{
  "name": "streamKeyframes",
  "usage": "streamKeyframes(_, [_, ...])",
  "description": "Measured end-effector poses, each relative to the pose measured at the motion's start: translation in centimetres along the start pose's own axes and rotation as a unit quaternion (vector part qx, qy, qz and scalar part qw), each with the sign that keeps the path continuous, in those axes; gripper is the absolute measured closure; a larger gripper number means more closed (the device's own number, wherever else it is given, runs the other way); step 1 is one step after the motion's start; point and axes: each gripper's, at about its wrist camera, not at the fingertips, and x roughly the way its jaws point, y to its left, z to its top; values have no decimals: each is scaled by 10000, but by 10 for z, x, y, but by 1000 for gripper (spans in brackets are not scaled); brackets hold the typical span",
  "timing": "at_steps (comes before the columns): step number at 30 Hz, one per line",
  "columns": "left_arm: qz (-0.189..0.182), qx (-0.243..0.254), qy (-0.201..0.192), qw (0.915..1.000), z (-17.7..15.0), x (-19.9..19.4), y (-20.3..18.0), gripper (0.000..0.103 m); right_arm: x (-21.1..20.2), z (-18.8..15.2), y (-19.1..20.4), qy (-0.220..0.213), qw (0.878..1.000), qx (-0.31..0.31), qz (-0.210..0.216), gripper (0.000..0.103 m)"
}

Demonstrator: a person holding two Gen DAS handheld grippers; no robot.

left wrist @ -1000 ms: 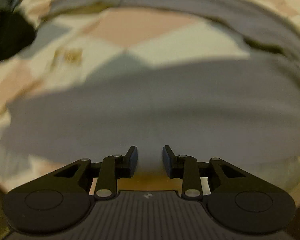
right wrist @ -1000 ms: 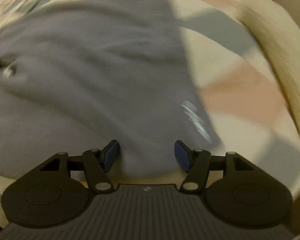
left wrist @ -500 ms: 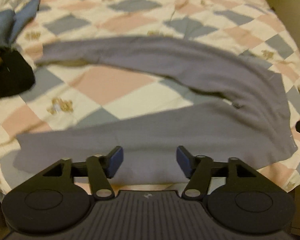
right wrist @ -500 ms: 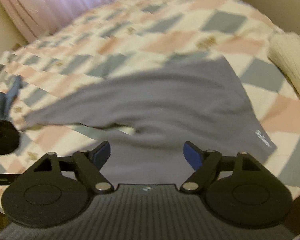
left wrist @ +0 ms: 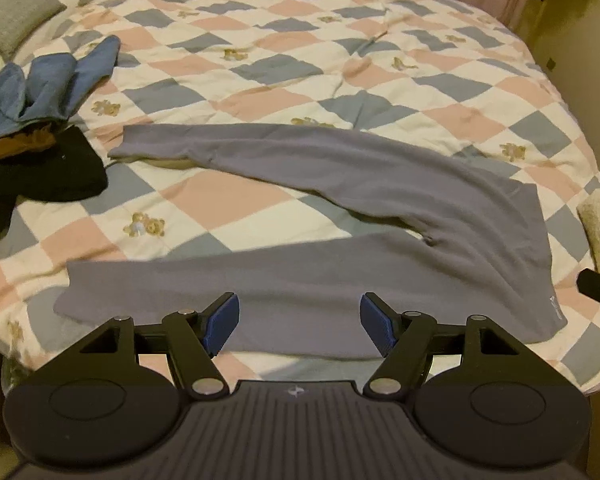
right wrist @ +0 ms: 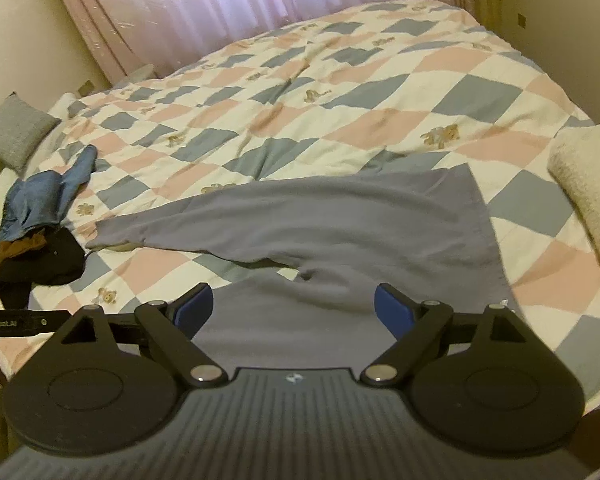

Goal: Fold clothes
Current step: 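Lay the sweatpants flat and lift both open grippers away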

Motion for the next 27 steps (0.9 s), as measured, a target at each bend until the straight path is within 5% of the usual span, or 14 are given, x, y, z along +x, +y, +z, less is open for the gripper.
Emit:
streamKeyframes(12, [388,-508,57,9979,-71,-22,-25,32,-44,-35,-73,165,9998,-111,49,15])
streamKeyframes(27, [419,-363,1,9985,-101,-38,-43,28,-55,-62,-80,535,9975,-412,229,13])
